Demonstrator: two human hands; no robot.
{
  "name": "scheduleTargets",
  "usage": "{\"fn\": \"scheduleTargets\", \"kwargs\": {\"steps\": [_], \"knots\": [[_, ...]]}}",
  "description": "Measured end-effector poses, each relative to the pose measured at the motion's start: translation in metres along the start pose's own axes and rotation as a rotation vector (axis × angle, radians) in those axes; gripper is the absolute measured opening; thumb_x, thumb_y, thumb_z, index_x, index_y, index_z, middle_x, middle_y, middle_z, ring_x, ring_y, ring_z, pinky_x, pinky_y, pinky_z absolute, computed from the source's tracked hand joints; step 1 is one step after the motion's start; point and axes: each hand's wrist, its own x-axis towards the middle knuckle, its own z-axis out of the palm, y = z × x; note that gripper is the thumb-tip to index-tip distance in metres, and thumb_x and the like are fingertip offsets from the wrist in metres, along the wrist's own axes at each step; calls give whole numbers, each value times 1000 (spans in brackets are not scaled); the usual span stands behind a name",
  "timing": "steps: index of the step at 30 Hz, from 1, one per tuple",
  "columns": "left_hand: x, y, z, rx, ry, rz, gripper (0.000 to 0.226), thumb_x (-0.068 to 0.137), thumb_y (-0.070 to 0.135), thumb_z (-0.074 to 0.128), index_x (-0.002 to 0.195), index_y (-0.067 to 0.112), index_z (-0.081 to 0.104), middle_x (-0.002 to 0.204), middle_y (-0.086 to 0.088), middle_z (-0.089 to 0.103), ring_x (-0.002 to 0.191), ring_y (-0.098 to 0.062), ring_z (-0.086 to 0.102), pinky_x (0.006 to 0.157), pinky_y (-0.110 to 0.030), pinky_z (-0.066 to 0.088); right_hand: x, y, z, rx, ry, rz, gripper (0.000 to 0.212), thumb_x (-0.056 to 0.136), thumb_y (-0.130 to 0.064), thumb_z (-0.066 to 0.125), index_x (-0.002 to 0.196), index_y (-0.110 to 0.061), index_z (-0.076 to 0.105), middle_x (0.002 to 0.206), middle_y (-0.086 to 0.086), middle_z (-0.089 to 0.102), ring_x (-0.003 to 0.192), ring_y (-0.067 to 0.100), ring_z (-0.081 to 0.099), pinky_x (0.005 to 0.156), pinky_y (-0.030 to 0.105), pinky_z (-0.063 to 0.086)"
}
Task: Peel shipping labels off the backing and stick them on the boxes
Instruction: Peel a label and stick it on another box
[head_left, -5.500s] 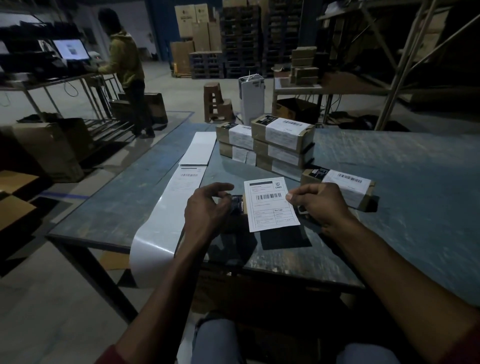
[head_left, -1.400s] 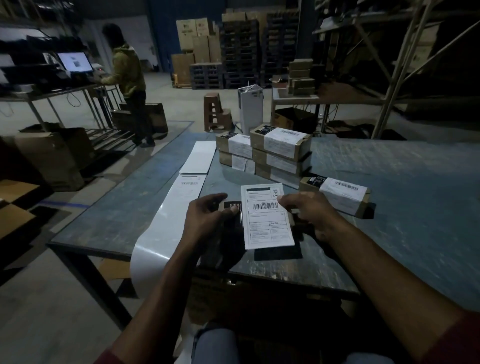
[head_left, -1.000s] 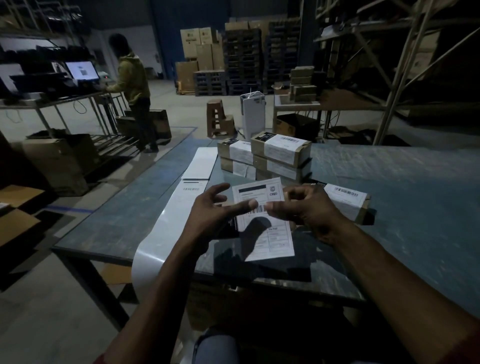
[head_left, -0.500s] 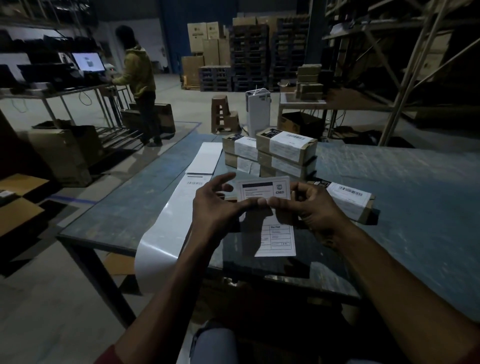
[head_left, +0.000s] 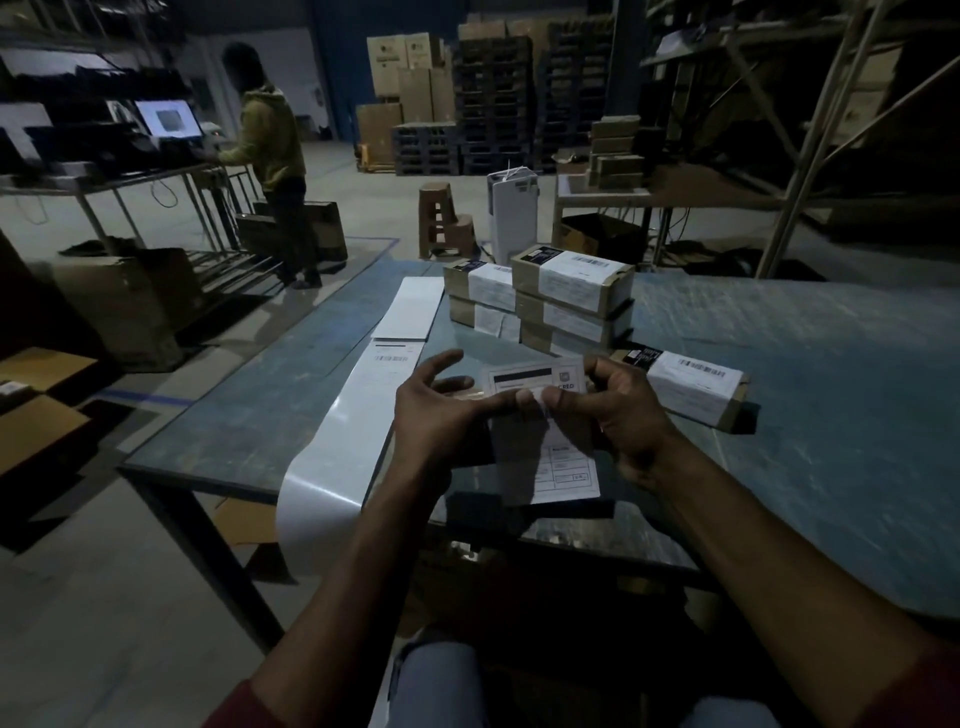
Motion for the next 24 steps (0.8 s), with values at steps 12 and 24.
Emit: {"fn": "scheduleTargets", "kwargs": {"steps": [12, 24], "knots": [[-4, -3, -3, 25, 29, 171, 101, 48, 40, 104, 139, 40, 60, 124, 0, 68, 116, -17, 65, 92, -43, 61, 5, -10, 13, 252, 39, 11, 58, 76, 19, 69, 122, -14, 56, 110, 14, 78, 78, 20, 77, 64, 33, 62], [-12, -1, -2, 65, 43, 188, 101, 49, 46, 101, 141, 40, 59, 120, 2, 68, 113, -13, 65, 86, -41, 63, 2, 6, 14, 231, 16, -129, 101, 60, 4, 86, 146, -27, 42, 101, 7, 79, 100, 29, 74, 89, 48, 63]]}}
